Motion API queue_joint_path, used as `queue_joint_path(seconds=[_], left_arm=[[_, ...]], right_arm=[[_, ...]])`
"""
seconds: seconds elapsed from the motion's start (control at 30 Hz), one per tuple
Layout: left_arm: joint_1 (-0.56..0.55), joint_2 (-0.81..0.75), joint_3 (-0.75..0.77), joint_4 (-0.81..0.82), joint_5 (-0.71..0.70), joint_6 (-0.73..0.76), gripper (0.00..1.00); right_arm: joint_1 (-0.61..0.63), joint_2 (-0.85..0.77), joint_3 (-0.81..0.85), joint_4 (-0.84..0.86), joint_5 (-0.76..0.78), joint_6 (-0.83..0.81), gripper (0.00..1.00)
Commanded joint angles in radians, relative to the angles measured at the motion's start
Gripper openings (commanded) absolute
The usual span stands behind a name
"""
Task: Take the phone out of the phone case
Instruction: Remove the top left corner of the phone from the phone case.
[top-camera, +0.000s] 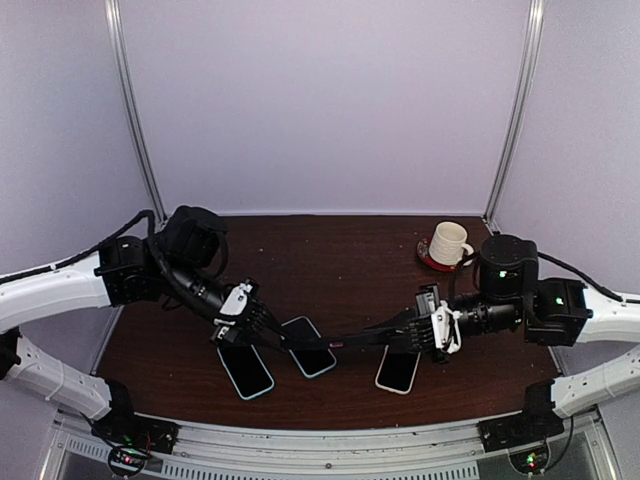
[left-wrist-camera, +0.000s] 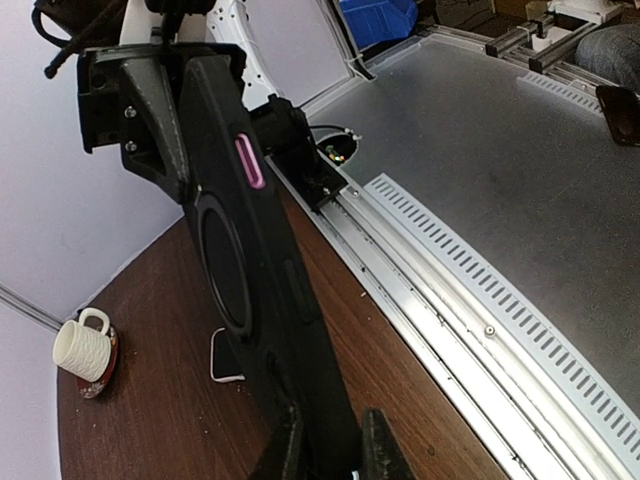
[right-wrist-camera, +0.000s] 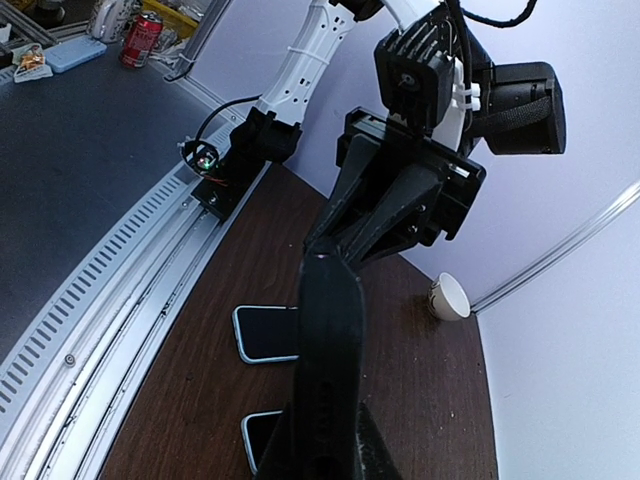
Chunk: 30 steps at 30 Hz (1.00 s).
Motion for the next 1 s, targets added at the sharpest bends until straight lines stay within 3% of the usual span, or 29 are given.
queue_joint_path(seconds=[0.0,0.47,0.97], left_arm=[[-0.016,0.050,0.044,-0.081,0.067,0.053,0.00],[-0.016,0.115,0.103,-0.221,-0.011,0.154,0.00],[-0.016,0.128,0.110,-0.241,-0.068,0.204,0.00]], right_arm=[[0.003,0.027,0.073,-0.002,-0.022,-0.096,0.00],[0.009,0.107,0.145,-0.147,0.041,-0.297,0.00],[0.037,0.150,0.188,-0.192,0.068,-0.343,0.00]])
